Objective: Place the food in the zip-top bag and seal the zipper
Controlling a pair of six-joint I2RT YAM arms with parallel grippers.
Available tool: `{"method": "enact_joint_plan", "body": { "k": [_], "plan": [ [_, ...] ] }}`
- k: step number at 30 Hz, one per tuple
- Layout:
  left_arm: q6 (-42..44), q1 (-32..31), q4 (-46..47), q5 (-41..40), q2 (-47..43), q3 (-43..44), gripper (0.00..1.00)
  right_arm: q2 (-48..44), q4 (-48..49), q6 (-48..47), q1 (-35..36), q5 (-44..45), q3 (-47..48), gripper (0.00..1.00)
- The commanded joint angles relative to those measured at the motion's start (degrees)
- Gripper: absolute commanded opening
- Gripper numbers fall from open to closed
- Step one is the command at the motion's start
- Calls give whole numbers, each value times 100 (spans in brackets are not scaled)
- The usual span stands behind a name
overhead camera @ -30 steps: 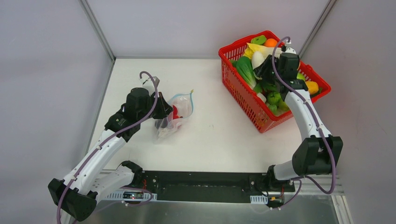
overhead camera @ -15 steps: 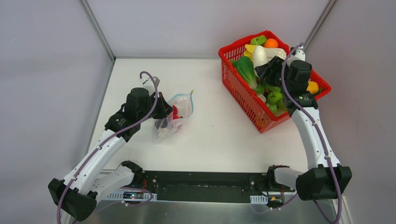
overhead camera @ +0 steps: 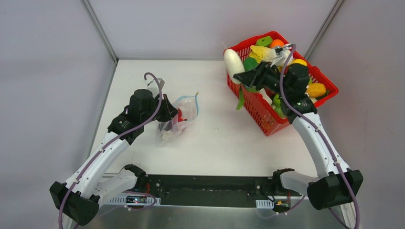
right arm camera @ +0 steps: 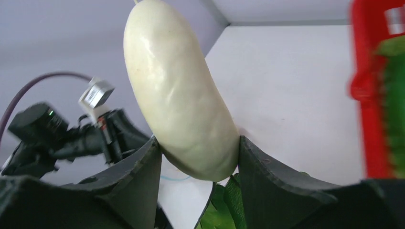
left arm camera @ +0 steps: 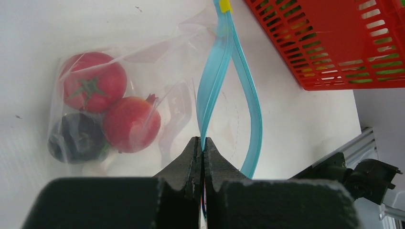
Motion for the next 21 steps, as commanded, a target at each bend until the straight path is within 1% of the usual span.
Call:
{"method": "enact_joint_plan", "body": {
  "k": [1,5,10,16,21],
  "plan": [
    [13,20,440,480,-33,3,0,8,882,-16,830,-723,-21,38],
    [-23,11,698,1062,-16,19,0,278,1143,-158,1611,-624,-69,38],
    [-56,11,895,1518,-76,63,0,649,2048,54,2211,-521,-310,38],
    [56,11,863,1701,-120,50,0,885,3566,549,2470,-335,-754,37],
    [59,11,829,1712,-75,33,0,1056,3788,497,2560,-347,-734,37]
  ]
}}
